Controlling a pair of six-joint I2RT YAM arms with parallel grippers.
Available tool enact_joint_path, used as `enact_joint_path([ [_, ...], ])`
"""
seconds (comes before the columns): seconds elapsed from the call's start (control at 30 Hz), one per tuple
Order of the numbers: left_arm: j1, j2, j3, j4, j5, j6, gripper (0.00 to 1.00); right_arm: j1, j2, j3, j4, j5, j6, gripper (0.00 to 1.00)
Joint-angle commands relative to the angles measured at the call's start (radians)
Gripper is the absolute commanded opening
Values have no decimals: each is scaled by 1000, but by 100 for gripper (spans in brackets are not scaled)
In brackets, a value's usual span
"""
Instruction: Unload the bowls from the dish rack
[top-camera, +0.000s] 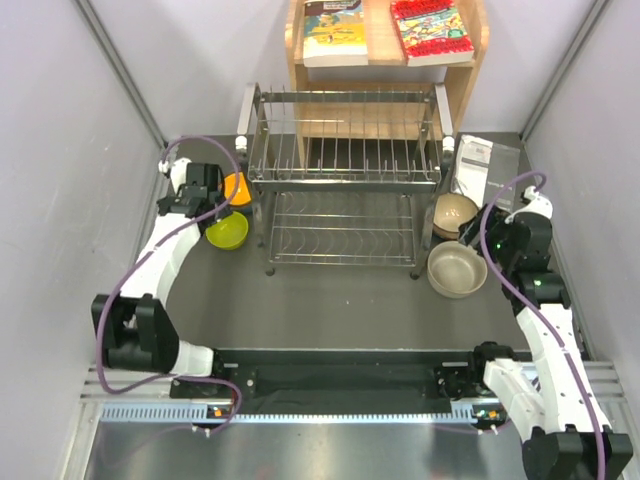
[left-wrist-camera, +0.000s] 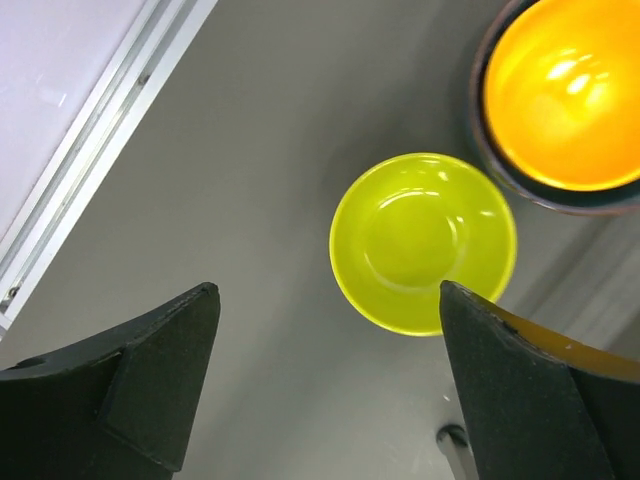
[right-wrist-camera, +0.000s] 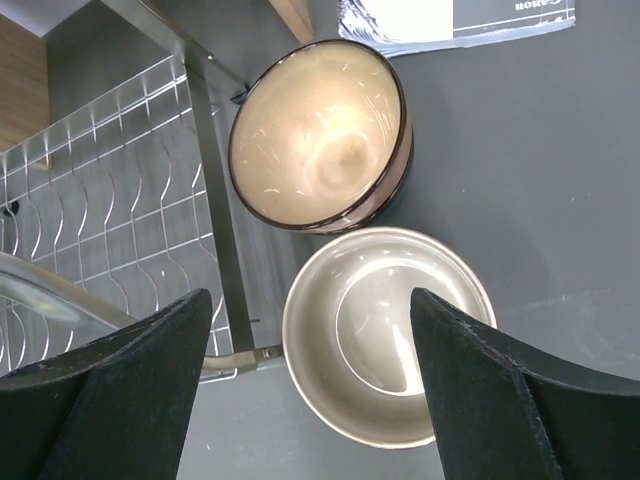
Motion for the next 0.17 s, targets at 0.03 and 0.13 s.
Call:
enact_joint_path([
  [0.03,5,-112,-9,44,37,-8,94,-7,-15,-19,75,-4,-12,80],
  [0.13,5,-121,-20,52,46,-11,98,-8,-23,-39,120,-11,-14,80],
])
